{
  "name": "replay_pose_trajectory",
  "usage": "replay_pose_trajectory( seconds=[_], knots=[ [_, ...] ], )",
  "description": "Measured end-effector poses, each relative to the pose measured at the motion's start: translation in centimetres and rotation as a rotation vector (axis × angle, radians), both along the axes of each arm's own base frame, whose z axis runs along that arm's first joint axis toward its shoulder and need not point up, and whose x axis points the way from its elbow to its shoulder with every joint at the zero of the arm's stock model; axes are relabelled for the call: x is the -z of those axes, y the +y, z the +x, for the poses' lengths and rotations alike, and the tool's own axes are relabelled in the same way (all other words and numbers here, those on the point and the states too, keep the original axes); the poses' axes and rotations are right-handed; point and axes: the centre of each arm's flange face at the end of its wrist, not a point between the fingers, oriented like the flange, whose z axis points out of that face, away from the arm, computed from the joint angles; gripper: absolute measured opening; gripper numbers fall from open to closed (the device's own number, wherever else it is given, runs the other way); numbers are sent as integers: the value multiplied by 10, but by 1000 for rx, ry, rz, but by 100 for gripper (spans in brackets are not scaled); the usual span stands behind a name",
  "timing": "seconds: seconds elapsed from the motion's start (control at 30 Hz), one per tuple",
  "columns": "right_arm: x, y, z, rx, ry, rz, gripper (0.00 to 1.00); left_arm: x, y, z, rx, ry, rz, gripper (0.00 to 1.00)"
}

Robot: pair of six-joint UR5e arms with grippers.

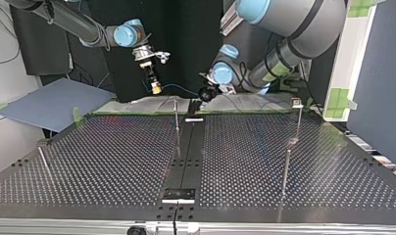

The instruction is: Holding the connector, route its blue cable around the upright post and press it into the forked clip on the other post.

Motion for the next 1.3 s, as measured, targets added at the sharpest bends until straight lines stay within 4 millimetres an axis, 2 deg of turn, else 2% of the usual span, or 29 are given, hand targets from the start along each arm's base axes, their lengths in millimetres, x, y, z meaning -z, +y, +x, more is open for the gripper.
replay_pose_trajectory(
  seconds=[0.5, 0.77, 1.2, 1.23, 1.27, 1.3],
  knots=[
    [-1, -1, 1, -63, -15, 7, 0, 0, -23, -21, -48, -26, 48, 100],
    [-1, 2, 4, -124, -21, 15, 0, -1, -21, -22, -111, -31, 59, 100],
    [-1, 3, 4, -129, -22, 18, 0, -1, -13, -20, -222, -49, 77, 100],
    [-1, 3, 4, -129, -22, 18, 0, -2, -13, -20, -229, -53, 77, 97],
    [-1, 3, 4, -129, -22, 18, 0, -2, -13, -20, -236, -57, 77, 85],
    [-1, 3, 4, -129, -22, 17, 0, -2, -13, -20, -244, -63, 77, 85]
  ],
)
